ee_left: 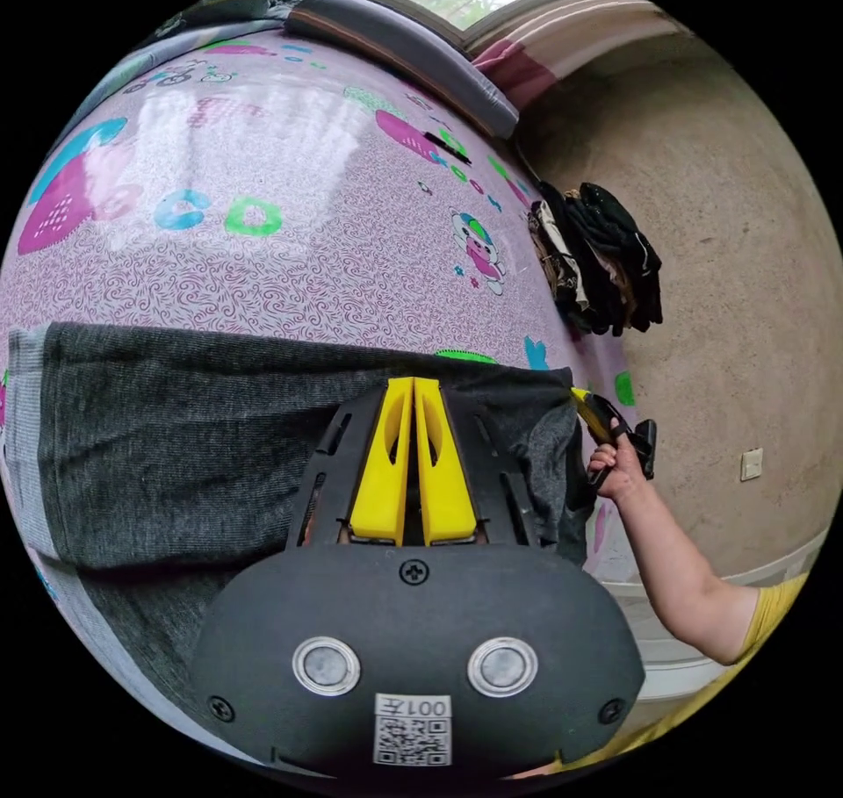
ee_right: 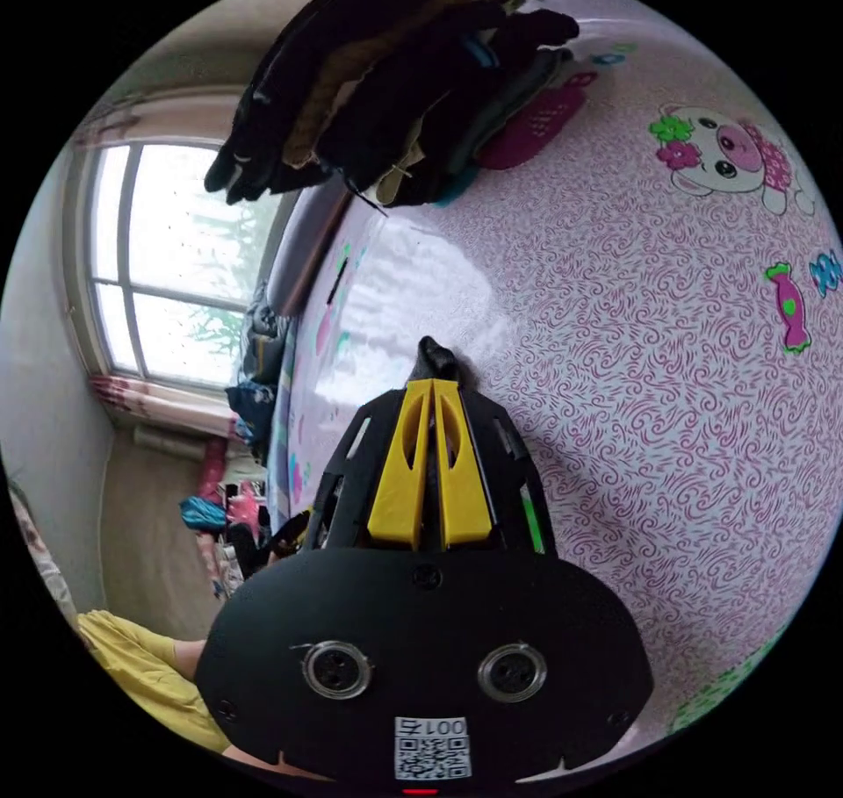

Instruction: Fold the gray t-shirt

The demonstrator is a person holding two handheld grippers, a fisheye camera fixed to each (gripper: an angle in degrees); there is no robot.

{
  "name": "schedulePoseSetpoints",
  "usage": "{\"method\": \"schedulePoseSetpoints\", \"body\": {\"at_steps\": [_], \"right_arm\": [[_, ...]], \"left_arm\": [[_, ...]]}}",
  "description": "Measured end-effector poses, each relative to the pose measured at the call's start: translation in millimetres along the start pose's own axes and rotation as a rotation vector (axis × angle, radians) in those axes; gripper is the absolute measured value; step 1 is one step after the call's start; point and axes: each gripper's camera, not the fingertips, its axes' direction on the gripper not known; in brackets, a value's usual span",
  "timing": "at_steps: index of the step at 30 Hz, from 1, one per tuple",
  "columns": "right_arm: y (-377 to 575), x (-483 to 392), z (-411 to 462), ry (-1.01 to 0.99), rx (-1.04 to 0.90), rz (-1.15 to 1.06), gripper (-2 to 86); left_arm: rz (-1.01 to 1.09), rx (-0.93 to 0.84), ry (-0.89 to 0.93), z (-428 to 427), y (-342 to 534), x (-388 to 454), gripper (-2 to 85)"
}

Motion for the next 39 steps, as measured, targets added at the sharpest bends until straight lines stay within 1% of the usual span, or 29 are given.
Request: {"method": "schedulePoseSetpoints", "body": {"at_steps": [2,4,6,9,11,12,14,15,16,18,19,20,21,23,25,27,30,34,36,38,39], "right_arm": [[9.6,-7.6,-7.7,-0.071,0.017,-0.03,0.3],[23.0,-22.3,-8.1,-0.095,-0.025,-0.101,0.3],[43.5,-38.8,0.0,-0.048,-0.124,-0.204,0.4],[65.8,-40.6,14.1,0.025,-0.235,-0.272,0.4],[75.8,-36.3,21.8,0.111,-0.289,-0.303,0.4],[82.5,-36.0,24.6,0.199,-0.307,-0.336,0.4],[93.9,-42.1,24.8,0.28,-0.315,-0.401,0.4],[102.5,-48.7,23.8,0.268,-0.319,-0.436,0.4],[107.7,-52.8,23.6,0.249,-0.325,-0.457,0.4],[132.7,-67.8,29.0,0.185,-0.387,-0.544,0.4],[139.6,-69.7,32.0,0.174,-0.412,-0.561,0.4],[153.2,-70.4,38.9,0.162,-0.465,-0.588,0.4],[165.8,-66.8,46.3,0.176,-0.518,-0.604,0.4],[182.7,-61.7,48.6,0.259,-0.544,-0.642,0.4],[196.5,-65.4,32.3,0.289,-0.516,-0.725,0.4],[214.8,-67.0,-4.8,0.261,-0.508,-0.822,0.5],[245.2,-49.6,-53.8,0.195,-0.585,-0.862,0.7],[289.9,-17.8,-95.3,0.231,-0.702,-0.854,1.4],[318.5,2.1,-107.8,0.193,-0.786,-0.813,3.0],[335.8,12.0,-112.2,0.163,-0.811,-0.797,4.5],[344.5,16.7,-112.8,0.168,-0.814,-0.801,5.7]], "left_arm": [[-0.029,0.021,0.027,-6.0,4.2,1.6,-1.3],[-0.004,0.034,0.071,-10.0,10.2,11.3,-1.2],[0.058,0.012,0.122,-8.3,17.7,27.9,-1.2],[0.19,-0.076,0.176,5.9,33.6,61.1,-1.2],[0.274,-0.144,0.136,21.5,46.8,79.5,-1.2],[0.279,-0.177,0.109,27.4,49.5,81.3,-1.2],[0.24,-0.307,0.019,46.4,59.2,77.4,-1.2],[0.226,-0.281,0.039,43.6,60.6,76.1,-1.2],[0.199,-0.263,0.023,37.5,63.1,75.6,-1.2],[0.211,-0.217,-0.008,26.1,68.1,82.2,-1.3],[0.226,-0.182,0.012,19.4,72.9,88.1,-1.3],[0.237,-0.184,0.044,17.9,78.8,93.7,-1.2],[0.239,-0.202,0.055,19.6,81.8,96.1,-1.2],[0.216,-0.348,0.037,36.6,95.6,100.2,-1.2],[0.206,-0.377,0.04,35.2,105.9,101.7,-1.3],[0.254,-0.375,0.027,20.3,116.5,107.8,-1.3],[0.309,-0.377,-0.014,-18.6,144.6,111.1,-1.5],[0.22,-0.414,-0.084,-77.8,203.8,94.6,-1.6],[0.166,-0.412,-0.138,-101.6,231.4,88.5,-1.6],[0.018,-0.392,-0.158,-129.0,261.6,81.8,-1.6],[-0.022,-0.38,-0.155,-135.5,268.2,81.1,-1.6]]}}
